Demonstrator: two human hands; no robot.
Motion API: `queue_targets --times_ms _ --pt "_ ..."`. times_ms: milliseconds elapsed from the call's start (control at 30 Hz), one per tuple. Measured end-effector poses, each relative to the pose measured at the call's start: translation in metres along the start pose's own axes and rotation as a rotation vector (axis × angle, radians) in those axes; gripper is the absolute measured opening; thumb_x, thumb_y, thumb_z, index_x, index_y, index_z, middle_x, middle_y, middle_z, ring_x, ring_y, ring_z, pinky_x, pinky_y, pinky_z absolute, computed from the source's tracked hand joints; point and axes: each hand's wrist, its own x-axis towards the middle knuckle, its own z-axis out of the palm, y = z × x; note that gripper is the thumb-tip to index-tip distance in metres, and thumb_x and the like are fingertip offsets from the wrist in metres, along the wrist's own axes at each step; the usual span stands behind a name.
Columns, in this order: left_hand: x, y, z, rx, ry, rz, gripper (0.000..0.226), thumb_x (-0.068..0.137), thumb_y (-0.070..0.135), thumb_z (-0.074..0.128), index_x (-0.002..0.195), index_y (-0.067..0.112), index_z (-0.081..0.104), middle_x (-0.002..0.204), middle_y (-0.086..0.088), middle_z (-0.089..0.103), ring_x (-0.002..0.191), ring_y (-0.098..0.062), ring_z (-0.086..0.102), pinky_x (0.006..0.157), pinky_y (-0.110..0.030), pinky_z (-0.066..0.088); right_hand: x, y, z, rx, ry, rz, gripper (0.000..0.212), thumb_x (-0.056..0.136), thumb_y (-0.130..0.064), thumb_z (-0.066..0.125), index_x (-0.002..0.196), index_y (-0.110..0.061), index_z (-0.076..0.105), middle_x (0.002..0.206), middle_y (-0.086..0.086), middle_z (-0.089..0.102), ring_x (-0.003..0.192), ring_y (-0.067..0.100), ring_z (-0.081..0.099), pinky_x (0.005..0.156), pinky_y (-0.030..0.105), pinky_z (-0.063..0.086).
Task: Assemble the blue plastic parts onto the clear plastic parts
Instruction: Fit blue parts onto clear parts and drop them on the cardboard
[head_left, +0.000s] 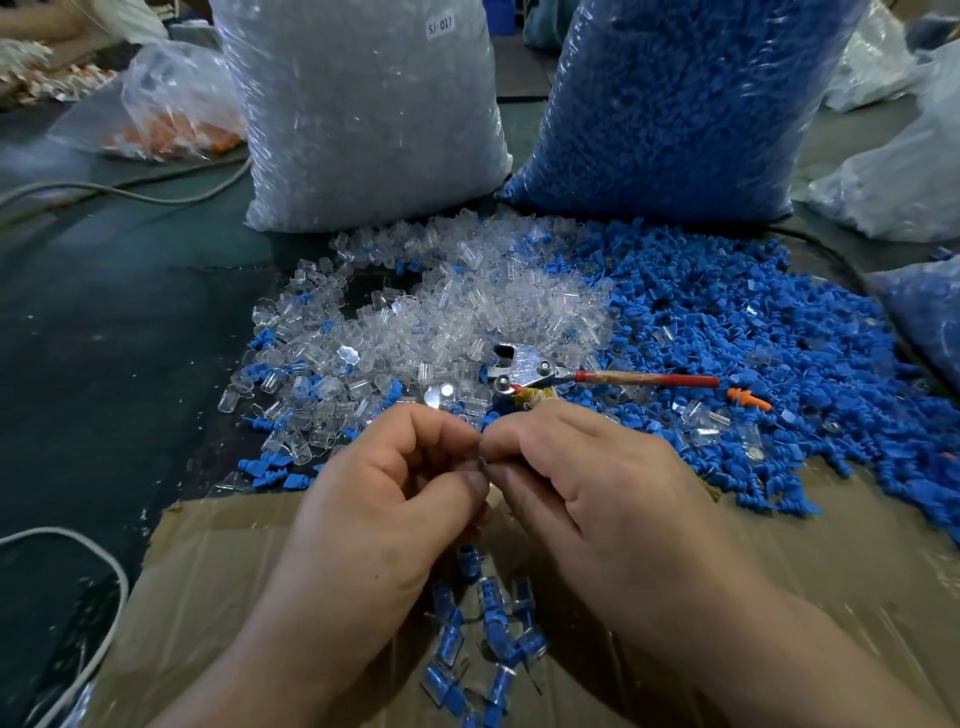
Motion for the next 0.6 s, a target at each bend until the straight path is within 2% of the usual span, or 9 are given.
queue_targets --times_ms 67,133,200,267,300,367,467,533,600 --pt "0.001 -0.002 0.001 0.03 0.027 -0.016 0.018 0.079 0.018 0.081 0.089 0.03 0.073 0.076 -0.008 0.072 0.065 -0.027 0.068 0.061 -0.037 0.06 0.001 0.0 -0.001 -0.017 -0.04 -0.028 0.023 0.095 -0.029 0.044 0.11 -0.026 0.06 0.099 -0.01 0.058 0.087 0.015 0.058 0.069 0.042 0.052" --pt "0.003 -0.002 0.001 0.038 0.077 -0.021 0.017 0.079 0.019 0.082 0.087 0.031 0.073 0.074 -0.006 0.071 0.065 -0.031 0.067 0.06 -0.041 0.06 0.002 0.001 -0.002 -0.125 -0.04 -0.039 0.029 0.093 -0.032 0.044 0.118 -0.027 0.058 0.107 -0.007 0.058 0.097 0.016 0.056 0.078 0.04 0.052" --pt "0.004 -0.002 -0.001 0.045 0.116 -0.017 0.021 0.083 0.013 0.079 0.085 0.032 0.072 0.068 -0.002 0.07 0.057 -0.018 0.066 0.052 -0.028 0.056 0.005 0.009 -0.007 -0.321 0.008 0.054 0.045 0.089 -0.042 0.046 0.133 -0.031 0.046 0.126 -0.007 0.054 0.118 0.016 0.046 0.1 0.04 0.046" --pt "0.003 -0.001 -0.001 0.026 0.128 -0.06 0.025 0.085 0.005 0.074 0.083 0.03 0.071 0.063 0.0 0.067 0.05 -0.01 0.061 0.046 -0.02 0.05 0.007 0.02 -0.017 -0.479 -0.046 0.251 0.066 0.085 -0.056 0.047 0.144 -0.035 0.023 0.144 -0.008 0.036 0.134 0.017 0.028 0.112 0.043 0.028" --pt "0.002 0.0 -0.001 0.012 0.122 -0.083 0.024 0.084 0.005 0.074 0.081 0.029 0.071 0.061 0.001 0.065 0.048 -0.008 0.058 0.045 -0.02 0.049 0.007 0.027 -0.021 -0.548 -0.102 0.325 0.072 0.085 -0.061 0.046 0.145 -0.036 0.015 0.148 -0.007 0.03 0.136 0.019 0.023 0.113 0.043 0.025" --pt "0.0 0.002 0.001 0.046 0.118 -0.08 0.023 0.084 0.01 0.074 0.08 0.031 0.07 0.062 0.002 0.065 0.049 -0.008 0.057 0.048 -0.021 0.051 0.006 0.039 -0.024 -0.637 -0.188 0.374 0.073 0.085 -0.067 0.042 0.144 -0.036 0.013 0.149 -0.005 0.028 0.135 0.022 0.025 0.111 0.044 0.027" --pt "0.001 0.005 0.003 0.067 0.128 -0.07 0.021 0.082 0.012 0.074 0.081 0.032 0.071 0.063 0.003 0.065 0.05 -0.007 0.057 0.05 -0.02 0.052 0.008 0.045 -0.025 -0.691 -0.202 0.374 0.071 0.085 -0.07 0.041 0.144 -0.036 0.018 0.145 -0.006 0.035 0.13 0.024 0.033 0.107 0.045 0.029" --pt "0.0 0.008 0.005 -0.024 0.14 -0.091 0.018 0.079 0.01 0.075 0.079 0.028 0.072 0.062 0.0 0.065 0.048 -0.008 0.056 0.047 -0.019 0.051 0.01 0.047 -0.026 -0.706 -0.201 0.379 0.071 0.085 -0.07 0.043 0.143 -0.037 0.021 0.141 -0.007 0.041 0.127 0.024 0.037 0.105 0.045 0.03" --pt "-0.001 0.011 0.006 -0.116 0.15 -0.091 0.011 0.07 0.019 0.075 0.078 0.025 0.073 0.064 -0.002 0.067 0.05 -0.011 0.059 0.047 -0.02 0.051 0.013 0.05 -0.026 -0.72 -0.192 0.37 0.067 0.084 -0.068 0.046 0.14 -0.036 0.027 0.132 -0.006 0.048 0.12 0.024 0.041 0.101 0.044 0.031"
